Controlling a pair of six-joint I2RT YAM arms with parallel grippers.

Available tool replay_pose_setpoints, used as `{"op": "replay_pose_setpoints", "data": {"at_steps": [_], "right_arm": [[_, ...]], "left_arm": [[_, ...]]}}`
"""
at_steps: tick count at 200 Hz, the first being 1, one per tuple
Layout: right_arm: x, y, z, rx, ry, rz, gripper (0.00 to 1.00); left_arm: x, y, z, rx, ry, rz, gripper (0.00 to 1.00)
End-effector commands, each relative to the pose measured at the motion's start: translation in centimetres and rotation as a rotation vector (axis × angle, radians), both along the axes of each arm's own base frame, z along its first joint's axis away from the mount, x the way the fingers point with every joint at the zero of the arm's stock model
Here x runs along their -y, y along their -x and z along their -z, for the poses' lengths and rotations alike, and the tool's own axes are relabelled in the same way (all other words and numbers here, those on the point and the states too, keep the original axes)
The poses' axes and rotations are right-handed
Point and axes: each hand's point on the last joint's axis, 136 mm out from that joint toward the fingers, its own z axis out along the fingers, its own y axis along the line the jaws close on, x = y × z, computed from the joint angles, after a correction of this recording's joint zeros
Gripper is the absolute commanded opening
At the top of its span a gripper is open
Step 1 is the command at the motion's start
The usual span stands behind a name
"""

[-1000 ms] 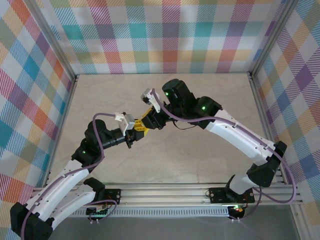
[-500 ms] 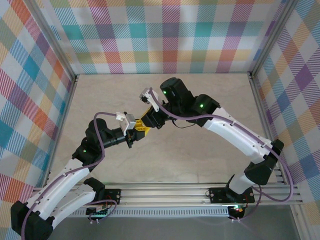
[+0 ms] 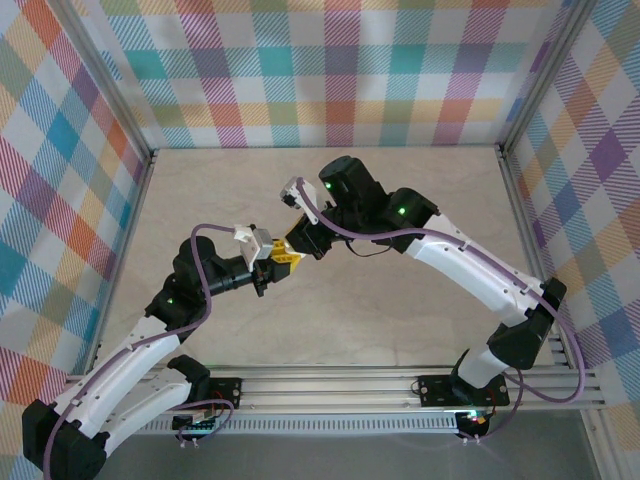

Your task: Insert wireless bluetooth earbuds into charging case

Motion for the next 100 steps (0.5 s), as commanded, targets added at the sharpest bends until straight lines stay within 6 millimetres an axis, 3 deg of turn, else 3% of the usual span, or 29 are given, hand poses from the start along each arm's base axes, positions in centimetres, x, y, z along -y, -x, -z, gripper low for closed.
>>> {"op": "replay_pose_setpoints", "data": {"at_steps": [1, 100], "right_arm": [[1.2, 0.1, 0.3, 0.014, 0.031, 0.011, 0.13], [2.3, 1.0, 0.0, 0.02, 0.021, 0.01, 0.1]], "left_arm": [[0.3, 0.4, -2.5, 0.072, 0.03, 0.024, 0.0], [0.4, 0.1, -2.5, 0.074, 0.026, 0.021, 0.0]]}}
